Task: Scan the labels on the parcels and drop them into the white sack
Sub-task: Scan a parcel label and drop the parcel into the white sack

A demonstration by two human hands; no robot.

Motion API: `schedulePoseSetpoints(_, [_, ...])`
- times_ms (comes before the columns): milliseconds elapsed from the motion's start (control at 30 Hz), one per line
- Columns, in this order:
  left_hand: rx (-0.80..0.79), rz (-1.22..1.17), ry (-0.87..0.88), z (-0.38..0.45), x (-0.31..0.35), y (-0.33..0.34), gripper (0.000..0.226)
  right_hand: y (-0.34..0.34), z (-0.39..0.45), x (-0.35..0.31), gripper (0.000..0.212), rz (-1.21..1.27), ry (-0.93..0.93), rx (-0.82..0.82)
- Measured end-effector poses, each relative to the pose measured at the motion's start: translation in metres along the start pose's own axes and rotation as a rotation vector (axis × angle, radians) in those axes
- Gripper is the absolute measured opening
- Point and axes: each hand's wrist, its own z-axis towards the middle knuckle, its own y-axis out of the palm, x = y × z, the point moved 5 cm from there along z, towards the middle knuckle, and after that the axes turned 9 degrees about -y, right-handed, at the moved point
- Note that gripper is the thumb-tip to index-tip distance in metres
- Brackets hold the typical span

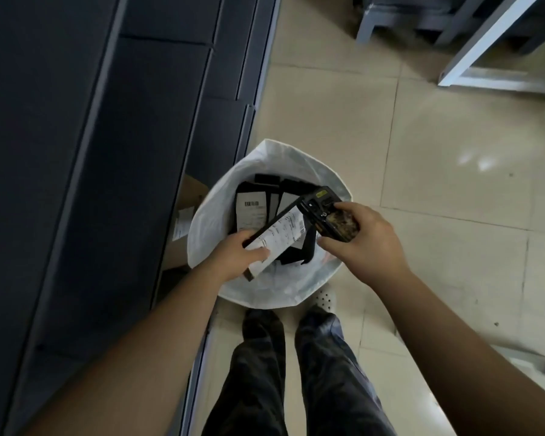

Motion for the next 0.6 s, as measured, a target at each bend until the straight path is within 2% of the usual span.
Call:
schedulePoseSetpoints(167, [0.024, 0.587, 0.106, 0.040, -0.022, 0.007, 0.028, 0.024, 0.001, 0.019, 0.066, 0.031, 0.076, 0.051])
schedulePoseSetpoints(300, [-0.026, 0.981, 0.058, 0.071, -0.044, 0.030, 0.032, 0.038, -0.004, 0.029, 0.066, 0.046, 0.106, 0.104])
schedulePoseSetpoints(467, [-0.163, 1.080, -0.057, 0.111, -0.059, 0.061, 0.045, 0.046, -0.009, 0.039, 0.067, 0.076, 0.115, 0.160])
schedulePoseSetpoints(533, [-0.191, 1.015, -0.084, 0.121, -0.062, 0.068, 0.047, 0.048, -0.011, 0.041, 0.068, 0.083, 0.109, 0.178])
schedulePoseSetpoints(600, [-0.164, 0.839, -0.103, 0.126, -0.064, 0.068, 0.049, 0.050, -0.012, 0.039, 0.068, 0.096, 0.107, 0.189])
